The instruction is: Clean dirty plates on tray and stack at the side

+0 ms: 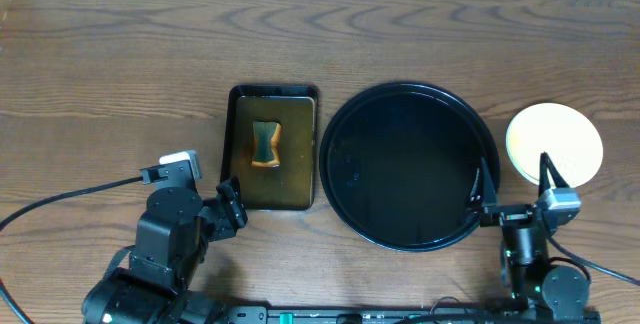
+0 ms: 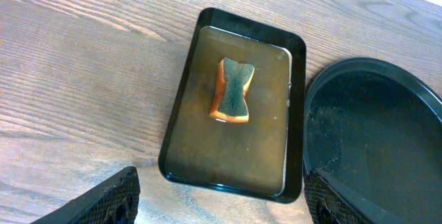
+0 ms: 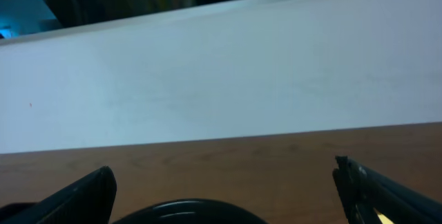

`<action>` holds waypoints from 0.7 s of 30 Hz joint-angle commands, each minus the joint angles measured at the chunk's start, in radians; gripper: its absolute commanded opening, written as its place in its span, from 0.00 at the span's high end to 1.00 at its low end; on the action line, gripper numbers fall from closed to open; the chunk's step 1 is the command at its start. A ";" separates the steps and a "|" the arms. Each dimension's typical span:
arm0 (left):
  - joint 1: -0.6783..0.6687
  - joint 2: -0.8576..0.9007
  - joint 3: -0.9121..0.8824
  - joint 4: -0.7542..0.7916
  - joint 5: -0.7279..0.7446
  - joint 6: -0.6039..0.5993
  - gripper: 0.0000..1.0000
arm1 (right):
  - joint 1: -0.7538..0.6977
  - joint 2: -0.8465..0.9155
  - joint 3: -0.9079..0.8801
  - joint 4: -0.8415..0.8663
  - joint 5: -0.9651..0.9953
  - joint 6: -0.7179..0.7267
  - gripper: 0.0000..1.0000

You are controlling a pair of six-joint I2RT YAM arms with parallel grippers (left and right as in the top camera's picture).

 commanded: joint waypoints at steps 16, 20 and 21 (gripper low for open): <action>0.005 -0.001 -0.006 0.000 -0.013 -0.008 0.23 | 0.008 -0.010 -0.061 -0.191 0.031 -0.018 0.01; 0.005 -0.001 -0.006 0.000 -0.013 -0.008 0.23 | 0.008 -0.010 -0.061 -0.191 0.031 -0.018 0.01; 0.005 -0.001 -0.006 0.000 -0.013 -0.008 0.23 | 0.008 -0.010 -0.061 -0.191 0.031 -0.018 0.01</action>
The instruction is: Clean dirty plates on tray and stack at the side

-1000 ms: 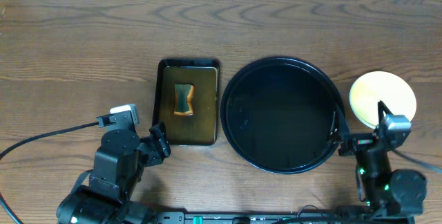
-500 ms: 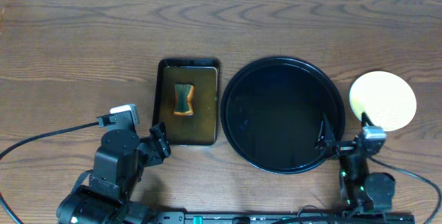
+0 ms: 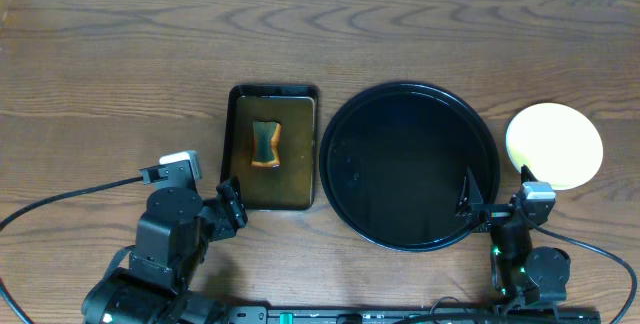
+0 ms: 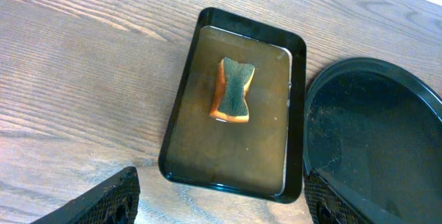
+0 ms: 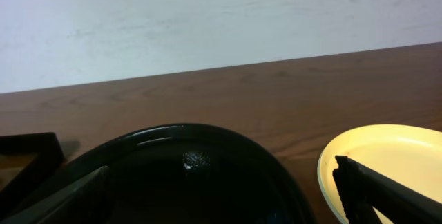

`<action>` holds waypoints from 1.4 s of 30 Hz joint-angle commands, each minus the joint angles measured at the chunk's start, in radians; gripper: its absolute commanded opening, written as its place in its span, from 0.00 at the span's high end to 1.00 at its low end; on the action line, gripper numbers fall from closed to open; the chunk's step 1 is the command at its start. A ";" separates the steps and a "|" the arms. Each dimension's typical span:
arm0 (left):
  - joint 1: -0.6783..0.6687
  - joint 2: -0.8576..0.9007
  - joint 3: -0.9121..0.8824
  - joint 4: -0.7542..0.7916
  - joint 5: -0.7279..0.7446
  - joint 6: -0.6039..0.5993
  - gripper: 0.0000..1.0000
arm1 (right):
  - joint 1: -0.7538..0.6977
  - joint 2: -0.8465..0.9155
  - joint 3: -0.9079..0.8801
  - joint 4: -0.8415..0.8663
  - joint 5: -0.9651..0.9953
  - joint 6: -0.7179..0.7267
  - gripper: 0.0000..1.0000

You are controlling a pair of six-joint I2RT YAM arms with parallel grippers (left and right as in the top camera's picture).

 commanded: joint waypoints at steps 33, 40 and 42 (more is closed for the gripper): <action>0.276 -0.208 -0.319 0.276 0.102 0.150 0.23 | 0.008 -0.008 -0.001 -0.005 0.010 -0.014 0.01; 0.359 -0.470 -0.599 0.547 0.108 0.147 0.23 | 0.008 -0.008 -0.001 -0.005 0.010 -0.014 0.01; 0.368 -0.524 -0.652 0.624 0.104 0.147 0.23 | 0.008 -0.008 -0.001 -0.005 0.010 -0.014 0.01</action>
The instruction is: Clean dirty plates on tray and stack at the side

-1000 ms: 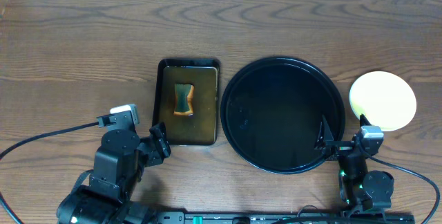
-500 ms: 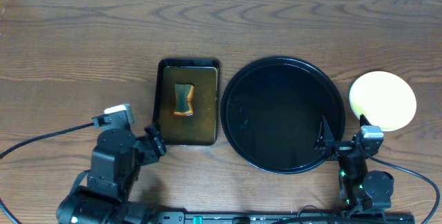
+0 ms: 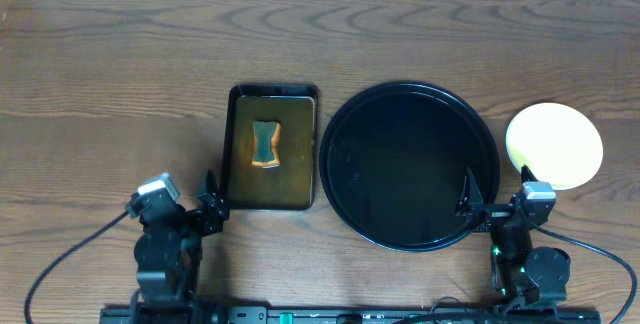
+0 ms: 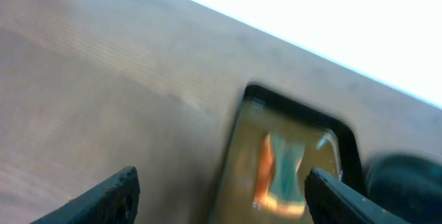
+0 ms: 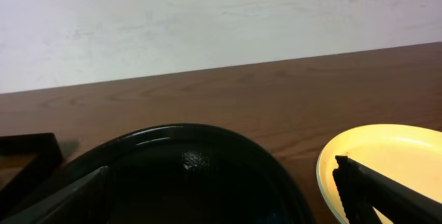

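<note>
The round black tray (image 3: 410, 164) lies right of centre with nothing on it; its rim (image 5: 173, 131) shows in the right wrist view. A pale yellow plate (image 3: 555, 144) sits on the table to its right, also visible as plate (image 5: 380, 158). My right gripper (image 3: 495, 192) (image 5: 221, 196) is open at the tray's near right edge, holding nothing. My left gripper (image 3: 208, 207) (image 4: 221, 196) is open near the front edge, just left of the small tray. The left wrist view is blurred.
A small rectangular black tray (image 3: 236, 179) holds brownish water and a green and orange sponge (image 3: 265, 144), seen as sponge (image 4: 280, 172). Cables trail from both arm bases along the table's front edge. A pale wall runs behind the table.
My left arm has drawn back and down toward the front edge, and its camera now looks low across the table at the small tray. The right arm, plate and trays have not moved.
First my right gripper stood beside the yellow plate with its camera on the wall, and my left arm hung over the small tray. Then the right gripper had drawn back to the round tray's near edge. Now the left arm has drawn back too.
</note>
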`<action>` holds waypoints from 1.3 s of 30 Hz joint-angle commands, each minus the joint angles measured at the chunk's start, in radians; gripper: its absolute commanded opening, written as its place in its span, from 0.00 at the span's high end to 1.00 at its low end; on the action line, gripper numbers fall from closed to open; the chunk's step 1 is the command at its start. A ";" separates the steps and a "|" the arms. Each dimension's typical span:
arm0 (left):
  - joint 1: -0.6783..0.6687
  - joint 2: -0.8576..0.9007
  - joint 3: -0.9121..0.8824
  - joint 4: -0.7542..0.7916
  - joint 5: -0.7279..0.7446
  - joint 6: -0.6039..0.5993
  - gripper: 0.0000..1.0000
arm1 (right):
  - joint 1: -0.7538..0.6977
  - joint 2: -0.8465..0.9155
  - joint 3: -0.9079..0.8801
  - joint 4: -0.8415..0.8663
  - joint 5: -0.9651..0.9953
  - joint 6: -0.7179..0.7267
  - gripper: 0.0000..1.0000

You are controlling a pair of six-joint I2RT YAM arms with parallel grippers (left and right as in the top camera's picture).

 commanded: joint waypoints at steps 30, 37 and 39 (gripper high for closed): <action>0.024 -0.150 -0.243 0.267 0.029 0.095 0.23 | 0.008 -0.008 -0.002 -0.004 0.010 -0.014 0.01; 0.024 -0.150 -0.243 0.268 0.029 0.095 0.23 | 0.008 -0.008 -0.002 -0.004 0.010 -0.014 0.01; 0.024 -0.150 -0.243 0.268 0.029 0.095 0.23 | 0.008 -0.008 -0.002 -0.004 0.010 -0.014 0.01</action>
